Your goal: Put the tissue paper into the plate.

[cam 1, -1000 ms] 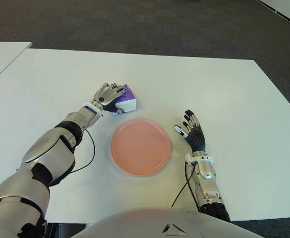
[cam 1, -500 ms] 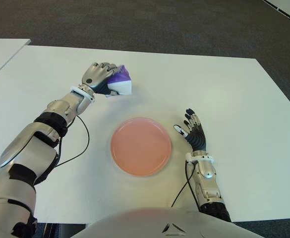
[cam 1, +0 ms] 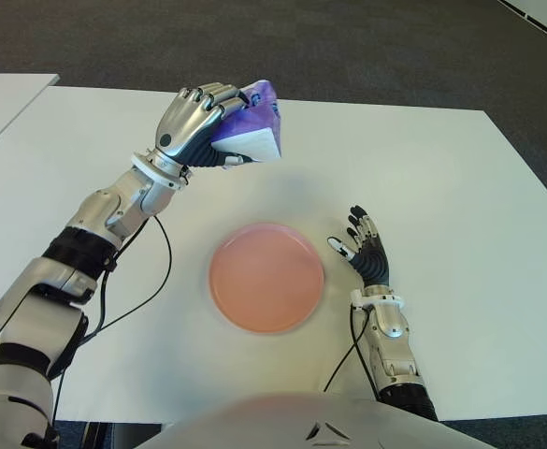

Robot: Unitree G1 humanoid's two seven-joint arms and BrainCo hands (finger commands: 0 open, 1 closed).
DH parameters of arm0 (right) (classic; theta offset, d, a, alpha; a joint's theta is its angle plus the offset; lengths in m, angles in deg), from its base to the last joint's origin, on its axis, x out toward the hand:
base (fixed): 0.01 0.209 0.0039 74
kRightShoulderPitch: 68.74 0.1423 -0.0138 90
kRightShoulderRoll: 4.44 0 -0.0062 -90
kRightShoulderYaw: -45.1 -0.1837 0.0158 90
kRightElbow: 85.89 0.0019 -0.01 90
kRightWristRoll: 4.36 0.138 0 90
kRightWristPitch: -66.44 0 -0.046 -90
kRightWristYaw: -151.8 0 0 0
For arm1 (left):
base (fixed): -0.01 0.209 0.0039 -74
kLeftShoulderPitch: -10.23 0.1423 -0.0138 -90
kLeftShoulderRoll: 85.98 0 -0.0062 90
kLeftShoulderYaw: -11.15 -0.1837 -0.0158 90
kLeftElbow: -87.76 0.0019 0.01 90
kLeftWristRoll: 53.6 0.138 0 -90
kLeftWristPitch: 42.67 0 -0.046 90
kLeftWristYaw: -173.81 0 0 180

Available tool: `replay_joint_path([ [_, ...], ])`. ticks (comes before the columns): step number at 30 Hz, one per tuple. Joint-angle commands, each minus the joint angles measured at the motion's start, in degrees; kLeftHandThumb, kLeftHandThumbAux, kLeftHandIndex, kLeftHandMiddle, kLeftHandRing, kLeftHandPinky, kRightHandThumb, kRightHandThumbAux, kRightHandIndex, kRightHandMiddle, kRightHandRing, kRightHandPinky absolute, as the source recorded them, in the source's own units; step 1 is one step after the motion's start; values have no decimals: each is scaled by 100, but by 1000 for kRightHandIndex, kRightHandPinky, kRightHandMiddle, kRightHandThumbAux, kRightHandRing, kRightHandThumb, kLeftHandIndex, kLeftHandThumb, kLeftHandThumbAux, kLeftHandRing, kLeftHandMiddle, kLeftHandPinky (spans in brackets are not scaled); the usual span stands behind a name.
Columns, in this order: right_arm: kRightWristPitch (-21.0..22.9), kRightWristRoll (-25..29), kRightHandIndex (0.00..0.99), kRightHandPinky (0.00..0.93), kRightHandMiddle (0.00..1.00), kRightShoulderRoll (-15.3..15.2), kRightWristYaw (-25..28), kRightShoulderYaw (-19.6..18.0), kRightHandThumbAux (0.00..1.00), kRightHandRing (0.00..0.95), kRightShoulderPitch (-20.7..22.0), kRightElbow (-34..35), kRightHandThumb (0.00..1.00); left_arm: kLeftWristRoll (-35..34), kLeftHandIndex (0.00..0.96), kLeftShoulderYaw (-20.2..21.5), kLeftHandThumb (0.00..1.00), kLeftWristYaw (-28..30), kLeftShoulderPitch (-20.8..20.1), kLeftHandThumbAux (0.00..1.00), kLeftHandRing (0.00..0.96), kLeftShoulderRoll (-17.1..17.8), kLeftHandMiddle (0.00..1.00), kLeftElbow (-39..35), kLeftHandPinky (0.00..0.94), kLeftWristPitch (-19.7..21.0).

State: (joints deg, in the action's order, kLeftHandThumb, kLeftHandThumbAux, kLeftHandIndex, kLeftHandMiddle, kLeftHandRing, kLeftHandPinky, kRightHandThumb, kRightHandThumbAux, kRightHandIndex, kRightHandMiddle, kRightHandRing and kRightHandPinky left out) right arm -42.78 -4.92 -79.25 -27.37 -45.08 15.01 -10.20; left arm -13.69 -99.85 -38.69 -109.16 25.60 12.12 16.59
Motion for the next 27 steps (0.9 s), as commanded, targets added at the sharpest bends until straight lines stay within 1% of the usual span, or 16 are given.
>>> replay_joint_path([
  [1, 611, 15, 0, 0, 0, -2, 67, 19, 723, 0, -586, -589, 30, -413, 444, 369, 751, 504, 793, 695, 854, 21, 850, -1004, 856, -234],
  [4, 589, 14, 0, 0, 0, -13, 87, 25, 723, 0, -592, -585, 31, -628, 444, 498, 752, 788, 983, 695, 856, -23, 850, -1202, 858, -461],
  [9, 541, 23, 0, 0, 0, -33, 129, 34, 726, 0, -600, -589, 33, -754, 444, 672, 752, 1100, 1090, 694, 854, -102, 848, -1241, 857, -785],
  [14, 556, 55, 0, 0, 0, -36, 166, 16, 732, 0, -595, -615, 36, -698, 444, 828, 751, 1169, 1140, 694, 851, -164, 846, -1240, 855, -1205],
  [17, 558, 71, 0, 0, 0, -40, 182, 7, 733, 0, -590, -633, 40, -706, 444, 912, 751, 1248, 1214, 694, 849, -217, 845, -1315, 853, -1352],
  [20, 547, 64, 0, 0, 0, -55, 207, 11, 728, 0, -579, -656, 43, -758, 444, 1009, 751, 1395, 1589, 694, 847, -237, 842, -1716, 841, -1464],
  [22, 498, 47, 0, 0, 0, -62, 215, 13, 722, 0, -567, -691, 46, -803, 444, 997, 751, 1581, 1832, 694, 844, -233, 839, -1937, 832, -1468],
  [27, 430, 21, 0, 0, 0, -89, 245, 19, 710, 0, -548, -736, 50, -832, 444, 859, 751, 2131, 2028, 694, 840, -204, 835, -1978, 823, -1528],
])
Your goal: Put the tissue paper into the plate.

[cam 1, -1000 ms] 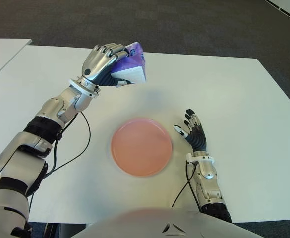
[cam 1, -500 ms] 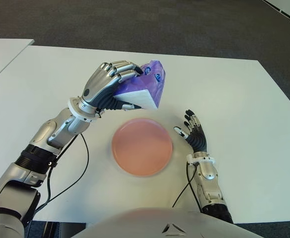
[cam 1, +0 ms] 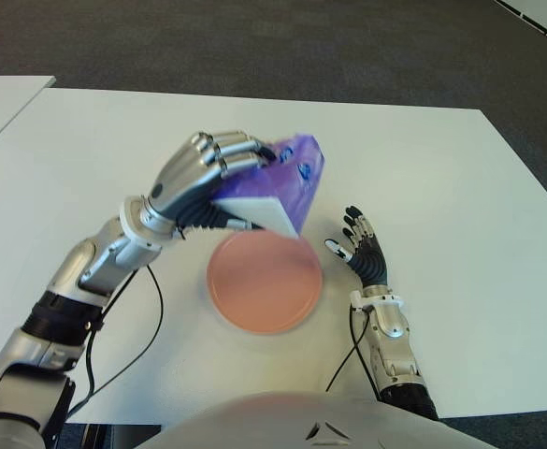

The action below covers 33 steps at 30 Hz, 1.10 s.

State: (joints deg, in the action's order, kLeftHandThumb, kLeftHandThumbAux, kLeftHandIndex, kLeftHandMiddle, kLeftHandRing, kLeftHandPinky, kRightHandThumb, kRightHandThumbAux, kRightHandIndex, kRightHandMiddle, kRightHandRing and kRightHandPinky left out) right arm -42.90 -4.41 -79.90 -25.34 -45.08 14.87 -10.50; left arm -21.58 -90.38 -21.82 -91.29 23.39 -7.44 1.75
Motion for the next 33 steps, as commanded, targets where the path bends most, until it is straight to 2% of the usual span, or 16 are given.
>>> replay_joint_path([
  [1, 443, -32, 0, 0, 0, -29, 44, 19, 708, 0, -532, -708, 51, 19, 444, -114, 751, 500, 255, 694, 839, -7, 834, 26, 821, -84],
  [8, 480, 11, 0, 0, 0, -51, 64, -3, 700, 0, -531, -724, 39, 769, 443, -269, 750, 571, 268, 695, 836, -151, 831, 391, 818, -244],
  [19, 534, 53, 0, 0, 0, -2, 39, -24, 725, 0, -501, -743, 23, 1248, 443, -348, 750, 567, 192, 695, 839, -129, 832, 653, 820, -347],
  [33, 595, 19, 0, 0, 0, 87, -78, -31, 733, 0, -457, -746, 14, 1410, 443, -362, 750, 916, 255, 696, 835, -158, 829, 548, 804, 74],
])
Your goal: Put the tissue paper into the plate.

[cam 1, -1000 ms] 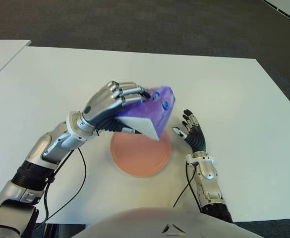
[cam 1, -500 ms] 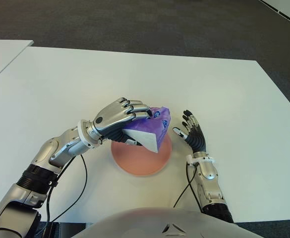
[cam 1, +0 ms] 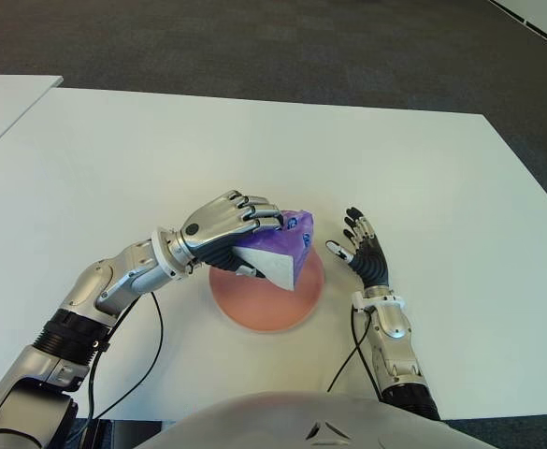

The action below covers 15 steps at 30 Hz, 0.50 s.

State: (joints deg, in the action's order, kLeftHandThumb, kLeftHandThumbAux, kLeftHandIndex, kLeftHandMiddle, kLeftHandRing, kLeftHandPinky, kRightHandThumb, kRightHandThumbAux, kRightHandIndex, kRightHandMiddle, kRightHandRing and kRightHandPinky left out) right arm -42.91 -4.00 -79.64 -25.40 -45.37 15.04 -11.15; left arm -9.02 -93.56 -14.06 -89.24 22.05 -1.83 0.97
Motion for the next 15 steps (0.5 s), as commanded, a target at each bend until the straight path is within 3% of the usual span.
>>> replay_joint_path([
  [1, 592, -32, 0, 0, 0, 63, -82, 1, 730, 0, -474, -678, 15, 222, 443, -67, 750, 145, 28, 696, 834, -24, 828, 4, 803, 184],
  [15, 544, -58, 0, 0, 0, 83, -128, 37, 707, 0, -455, -690, 42, 833, 443, -258, 749, -150, -224, 696, 829, 90, 823, 274, 803, 40],
])
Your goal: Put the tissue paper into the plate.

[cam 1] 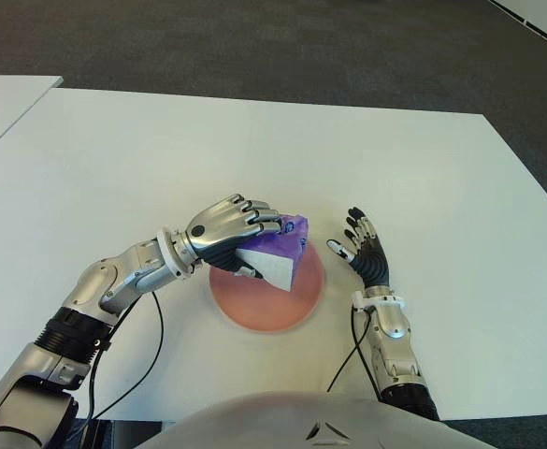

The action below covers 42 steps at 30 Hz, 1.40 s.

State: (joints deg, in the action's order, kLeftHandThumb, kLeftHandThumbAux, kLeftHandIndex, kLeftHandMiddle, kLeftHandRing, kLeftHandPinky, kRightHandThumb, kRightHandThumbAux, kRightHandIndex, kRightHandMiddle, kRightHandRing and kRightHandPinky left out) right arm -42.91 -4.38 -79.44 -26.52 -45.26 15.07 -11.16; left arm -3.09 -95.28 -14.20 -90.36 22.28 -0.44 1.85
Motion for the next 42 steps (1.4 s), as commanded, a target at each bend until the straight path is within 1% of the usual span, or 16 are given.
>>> replay_joint_path([
  [1, 543, -18, 0, 0, 0, 62, -15, 26, 707, 0, -455, -694, 43, 294, 443, -104, 749, -168, -119, 696, 829, 67, 823, 158, 804, -48],
  [11, 456, 5, 0, 0, 0, 43, 3, -8, 700, 0, -362, -897, 49, 595, 443, -263, 748, -528, -172, 696, 829, 10, 825, 392, 810, -97],
  [15, 433, 8, 0, 0, 0, 36, 7, -16, 697, 0, -325, -956, 46, 444, 443, -261, 740, -565, -86, 696, 800, -52, 805, 380, 757, -56],
  [17, 423, 9, 0, 0, 0, 31, 12, -20, 694, 0, -315, -978, 43, 384, 439, -260, 726, -555, -52, 698, 759, -70, 775, 357, 714, -25],
  [18, 425, 7, 0, 0, 0, 27, 14, -20, 694, 0, -315, -983, 43, 265, 438, -272, 724, -449, -46, 698, 753, -69, 771, 374, 708, -31],
  [19, 429, 5, 0, 0, 0, 24, 16, -19, 691, 0, -318, -981, 41, 130, 432, -298, 710, -269, -40, 701, 651, -46, 678, 379, 612, -32],
  [20, 431, 4, 0, 0, 0, 22, 17, -18, 688, 0, -320, -980, 40, 32, 384, -319, 548, -139, -36, 640, 503, -27, 542, 380, 469, -30],
  [21, 436, 2, 0, 0, 0, 21, 16, -17, 687, 0, -324, -974, 39, -80, 366, -375, 488, 143, -51, 619, 450, 46, 493, 355, 418, -2],
  [22, 438, 1, 0, 0, 0, 20, 16, -17, 684, 0, -327, -970, 38, -144, 263, -413, 354, 330, -62, 545, 288, 99, 334, 331, 267, 23],
  [23, 440, -2, 0, 0, 0, 19, 13, -17, 683, 0, -328, -969, 37, -190, 226, -450, 306, 521, -76, 519, 230, 159, 278, 295, 214, 48],
  [24, 442, -4, 0, 0, 0, 18, 11, -17, 680, 0, -329, -969, 36, -227, 127, -469, 202, 654, -83, 449, 117, 196, 142, 268, 109, 64],
  [26, 446, -8, 0, 0, 0, 12, 3, -25, 685, 0, -318, -991, 32, -312, 68, -486, 145, 971, -73, 401, 60, 313, 72, 126, 55, 91],
  [29, 448, -7, 0, 0, 0, 7, 3, -30, 690, 0, -316, -997, 29, -397, 22, -476, 102, 1175, -57, 360, 19, 350, 23, 36, 18, 121],
  [33, 454, -8, 0, 0, 0, 7, -15, -48, 720, 0, -305, -1030, 18, -437, 5, -462, 79, 1502, -35, 329, 5, 442, 6, -154, 4, 214],
  [37, 424, -12, 0, 0, 0, 11, -15, -58, 751, 0, -305, -1053, 11, -468, 1, -438, 61, 1608, 0, 311, 0, 462, 1, -246, 0, 264],
  [42, 346, -17, 0, 0, 0, 19, 3, -54, 763, 0, -321, -1054, 10, -556, 0, -409, 47, 1706, 36, 306, 0, 484, 0, -330, 0, 309],
])
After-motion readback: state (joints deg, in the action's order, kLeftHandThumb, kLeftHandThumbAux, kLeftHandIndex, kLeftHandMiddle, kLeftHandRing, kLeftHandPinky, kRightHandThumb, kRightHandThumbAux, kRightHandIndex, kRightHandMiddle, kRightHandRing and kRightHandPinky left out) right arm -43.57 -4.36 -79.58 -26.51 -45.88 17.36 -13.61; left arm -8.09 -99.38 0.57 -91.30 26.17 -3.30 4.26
